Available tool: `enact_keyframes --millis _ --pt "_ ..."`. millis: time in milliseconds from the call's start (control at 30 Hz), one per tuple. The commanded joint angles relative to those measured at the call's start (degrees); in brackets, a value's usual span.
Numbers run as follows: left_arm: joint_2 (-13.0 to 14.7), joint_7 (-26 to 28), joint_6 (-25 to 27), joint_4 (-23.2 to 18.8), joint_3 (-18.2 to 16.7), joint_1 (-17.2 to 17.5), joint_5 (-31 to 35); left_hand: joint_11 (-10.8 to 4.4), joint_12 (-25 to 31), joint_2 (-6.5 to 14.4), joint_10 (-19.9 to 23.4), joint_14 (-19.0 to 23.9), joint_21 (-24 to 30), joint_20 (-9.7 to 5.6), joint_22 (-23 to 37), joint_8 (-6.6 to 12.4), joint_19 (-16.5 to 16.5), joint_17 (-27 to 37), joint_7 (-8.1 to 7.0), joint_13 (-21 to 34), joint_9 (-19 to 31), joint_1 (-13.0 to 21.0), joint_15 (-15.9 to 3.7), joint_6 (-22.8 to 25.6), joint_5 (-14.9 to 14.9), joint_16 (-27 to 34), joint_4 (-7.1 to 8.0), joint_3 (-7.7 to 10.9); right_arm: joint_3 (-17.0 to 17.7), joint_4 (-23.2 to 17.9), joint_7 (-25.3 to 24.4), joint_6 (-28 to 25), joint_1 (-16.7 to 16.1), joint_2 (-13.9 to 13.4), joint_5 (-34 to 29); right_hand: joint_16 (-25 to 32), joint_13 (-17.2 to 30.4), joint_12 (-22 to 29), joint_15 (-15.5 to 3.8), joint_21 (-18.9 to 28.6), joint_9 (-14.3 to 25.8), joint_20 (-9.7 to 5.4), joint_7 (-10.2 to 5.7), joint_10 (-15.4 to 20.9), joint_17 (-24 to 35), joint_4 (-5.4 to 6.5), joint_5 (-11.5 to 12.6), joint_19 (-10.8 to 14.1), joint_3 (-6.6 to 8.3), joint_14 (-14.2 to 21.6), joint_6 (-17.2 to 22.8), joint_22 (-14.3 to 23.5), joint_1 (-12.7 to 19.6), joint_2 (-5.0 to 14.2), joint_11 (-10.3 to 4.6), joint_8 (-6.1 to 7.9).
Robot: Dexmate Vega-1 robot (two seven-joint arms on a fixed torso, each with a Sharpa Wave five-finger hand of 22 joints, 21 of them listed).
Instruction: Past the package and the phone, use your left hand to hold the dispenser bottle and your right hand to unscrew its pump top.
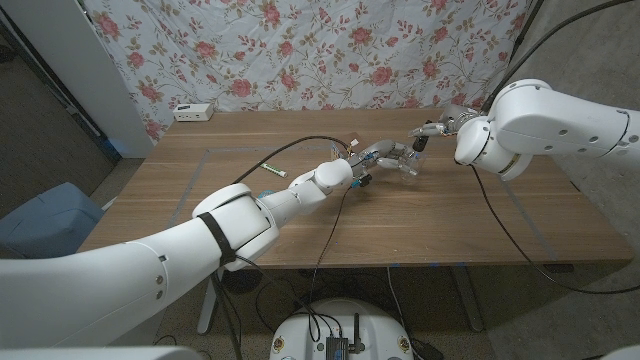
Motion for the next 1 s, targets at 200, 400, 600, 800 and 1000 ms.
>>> enact_keyframes --millis 200,400,600,800,1000 --pt "-0.2 -0.7 0.4 0.1 0.1 0.1 -0.3 -1.33 0.3 6.3 2.1 0.9 0.0 -3.46 0.1 0.32 0.4 0.3 -1.18 0.2 0.2 -2.1 -4.96 4.4 0.3 0.4 4.04 4.21 -4.2 0.8 0.0 0.0 3.6 -0.3 0.0 -0.1 0.3 0.1 -0.84 0.2 0.3 -0.61 -1.66 -0.3 -0.1 -1.73 0.5 0.0 1.17 0.1 0.4 0.3 2.7 0.36 -0.75 0.68" --pt "-0.4 -0.9 0.9 0.4 0.1 -0.1 -0.5 -1.29 0.3 6.3 2.2 0.8 0.0 -3.48 0.2 0.32 0.4 0.3 -1.22 0.2 0.2 -2.1 -4.86 4.5 0.3 0.4 3.99 4.24 -4.7 1.4 0.0 0.0 4.1 0.0 -0.1 -0.1 0.3 0.2 -1.33 0.2 0.4 -0.98 -2.23 -0.4 -0.1 -2.88 0.7 0.1 2.1 0.0 0.3 0.2 4.6 0.88 -1.07 0.86" --pt "-0.6 -1.0 1.5 0.8 0.2 -0.4 -0.7 -1.35 0.2 6.3 2.3 0.9 0.0 -3.46 0.2 0.31 0.4 0.4 -1.18 0.2 0.2 -2.2 -4.86 4.5 0.3 0.4 4.01 4.24 -6.2 2.3 0.0 0.0 5.5 0.4 0.5 -0.2 0.3 0.2 -1.76 0.3 0.5 -1.23 -3.06 -0.6 -0.1 -4.03 0.8 0.2 2.96 -0.1 0.4 0.2 6.6 1.18 -1.29 1.05" --pt "-0.8 -1.1 1.9 1.1 0.2 -0.6 -0.9 -1.4 0.2 6.3 2.3 0.9 0.0 -3.38 0.1 0.29 0.5 0.4 -1.19 0.2 0.2 -2.3 -4.85 4.5 0.2 0.4 4.07 4.24 -7.9 3.0 0.0 0.0 6.9 0.8 0.6 -0.2 0.4 0.2 -2.05 0.3 0.5 -1.38 -3.68 -0.7 -0.1 -4.82 0.9 0.3 3.61 -0.2 0.6 0.2 8.1 1.4 -1.49 1.28" --pt "-0.9 -1.1 2.3 1.2 0.4 -0.7 -1.1 -1.34 0.2 6.3 2.3 1.0 0.0 -3.41 0.1 0.28 0.5 0.4 -1.13 0.3 0.2 -2.3 -4.88 4.5 0.2 0.4 4.05 4.26 -8.1 3.2 0.0 0.0 7.1 1.0 0.4 -0.2 0.4 0.2 -2.34 0.3 0.6 -1.43 -4.16 -0.7 -0.1 -5.29 1.0 0.3 4.04 -0.2 1.1 0.2 9.0 1.49 -1.78 1.57"
